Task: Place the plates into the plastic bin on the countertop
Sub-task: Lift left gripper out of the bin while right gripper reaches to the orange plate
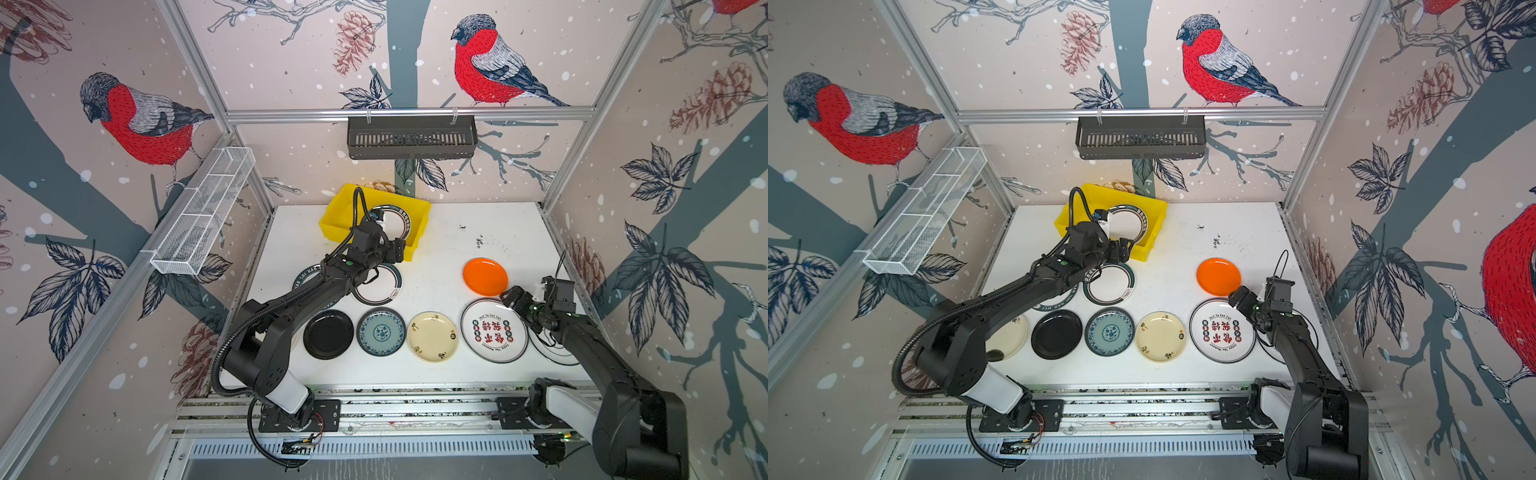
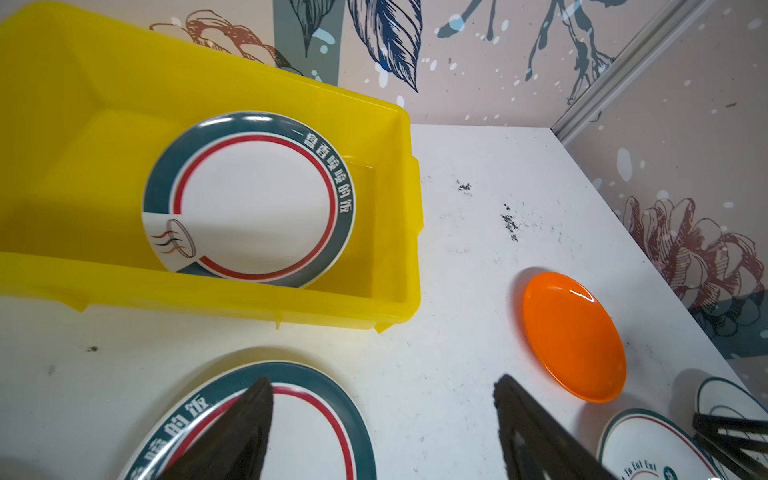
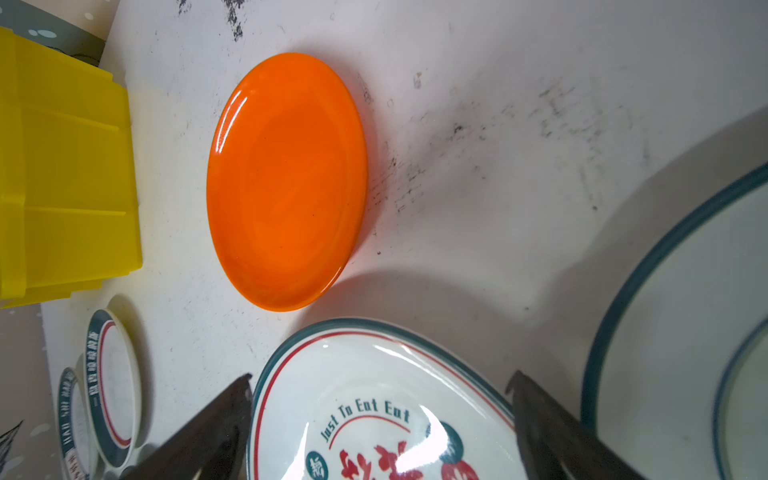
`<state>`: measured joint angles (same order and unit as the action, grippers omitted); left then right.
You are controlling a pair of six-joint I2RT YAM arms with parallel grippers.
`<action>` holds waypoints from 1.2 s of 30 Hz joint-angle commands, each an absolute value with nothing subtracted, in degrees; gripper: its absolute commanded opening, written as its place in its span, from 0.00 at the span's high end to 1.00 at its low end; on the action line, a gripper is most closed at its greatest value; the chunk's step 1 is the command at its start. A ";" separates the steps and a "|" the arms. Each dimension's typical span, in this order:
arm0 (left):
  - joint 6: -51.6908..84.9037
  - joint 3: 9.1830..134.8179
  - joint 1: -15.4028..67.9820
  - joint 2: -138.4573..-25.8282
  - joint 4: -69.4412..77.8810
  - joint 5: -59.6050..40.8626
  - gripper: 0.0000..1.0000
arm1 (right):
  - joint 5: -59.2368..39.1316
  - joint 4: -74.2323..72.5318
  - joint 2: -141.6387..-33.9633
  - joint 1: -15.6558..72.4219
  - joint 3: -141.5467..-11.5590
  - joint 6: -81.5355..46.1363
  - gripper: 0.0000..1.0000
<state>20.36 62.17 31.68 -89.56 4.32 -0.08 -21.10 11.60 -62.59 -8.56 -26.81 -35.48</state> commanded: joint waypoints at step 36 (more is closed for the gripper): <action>25.46 57.66 36.30 -85.87 17.83 -3.95 0.07 | -27.87 -6.77 -78.21 -9.01 -30.97 -41.40 0.42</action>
